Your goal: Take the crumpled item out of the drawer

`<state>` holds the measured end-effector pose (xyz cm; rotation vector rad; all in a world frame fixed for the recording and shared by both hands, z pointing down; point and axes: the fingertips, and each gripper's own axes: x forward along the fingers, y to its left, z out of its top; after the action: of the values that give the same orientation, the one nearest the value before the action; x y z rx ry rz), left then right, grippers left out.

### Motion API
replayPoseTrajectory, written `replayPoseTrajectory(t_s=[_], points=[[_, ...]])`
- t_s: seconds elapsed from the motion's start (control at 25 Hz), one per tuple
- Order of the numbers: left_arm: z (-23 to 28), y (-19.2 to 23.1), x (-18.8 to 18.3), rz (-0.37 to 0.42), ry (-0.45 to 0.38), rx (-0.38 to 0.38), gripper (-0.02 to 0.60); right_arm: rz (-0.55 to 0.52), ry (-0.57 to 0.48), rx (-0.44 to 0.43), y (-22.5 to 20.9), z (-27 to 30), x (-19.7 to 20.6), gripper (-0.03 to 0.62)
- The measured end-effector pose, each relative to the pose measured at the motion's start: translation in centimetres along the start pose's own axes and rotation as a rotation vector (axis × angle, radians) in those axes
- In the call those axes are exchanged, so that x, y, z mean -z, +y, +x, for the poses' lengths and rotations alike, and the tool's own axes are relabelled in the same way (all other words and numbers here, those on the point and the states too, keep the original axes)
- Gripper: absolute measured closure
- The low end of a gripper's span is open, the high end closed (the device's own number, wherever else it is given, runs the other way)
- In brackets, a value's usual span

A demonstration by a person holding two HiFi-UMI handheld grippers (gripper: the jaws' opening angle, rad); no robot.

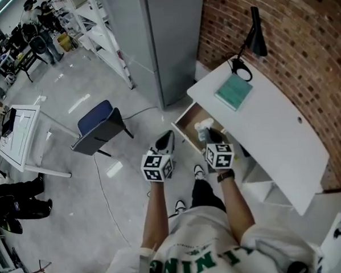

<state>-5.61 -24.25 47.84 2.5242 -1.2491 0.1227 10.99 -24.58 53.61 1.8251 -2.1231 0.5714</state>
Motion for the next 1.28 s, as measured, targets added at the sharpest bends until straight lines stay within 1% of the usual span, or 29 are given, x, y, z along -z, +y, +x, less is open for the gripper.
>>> replayPoseTrajectory(t_s=[0.12,0.2,0.32,0.48,0.6,0.84,1.0,1.16,1.28], points=[[-1.4,-0.6,-2.1,0.042,-0.046,-0.019,0.588,-0.007,-0.080,0.003,0.8,-2.4,-2.6,0.583],[-2.4,-1.2,-3.0,0.071,-0.061,-0.032,0.588,-0.014,-0.117,0.013,1.2,-4.1,-3.8,0.583],[-4.3,-2.0,-3.9,0.109,-0.081,-0.052,0.588,-0.036,-0.172,0.030,1.7,-6.6,-5.0,0.583],[-6.2,-2.0,-5.2,0.134,-0.124,-0.079,0.588,-0.067,-0.221,0.035,2.8,-8.7,-6.1,0.583],[-7.1,-1.9,-5.5,0.142,-0.142,-0.090,0.588,-0.070,-0.241,0.032,3.3,-9.5,-6.4,0.583],[-7.7,-2.1,-5.5,0.142,-0.157,-0.089,0.588,-0.076,-0.259,0.011,4.1,-10.1,-6.5,0.583],[-7.7,-2.6,-6.4,0.149,-0.201,-0.078,0.588,-0.098,-0.270,0.020,3.8,-10.3,-6.8,0.583],[-7.4,-2.2,-7.7,0.164,-0.220,-0.103,0.588,-0.098,-0.281,0.020,3.3,-10.1,-7.7,0.583],[-6.5,-1.6,-7.8,0.157,-0.232,-0.107,0.588,-0.114,-0.280,-0.005,3.2,-9.2,-8.0,0.583]])
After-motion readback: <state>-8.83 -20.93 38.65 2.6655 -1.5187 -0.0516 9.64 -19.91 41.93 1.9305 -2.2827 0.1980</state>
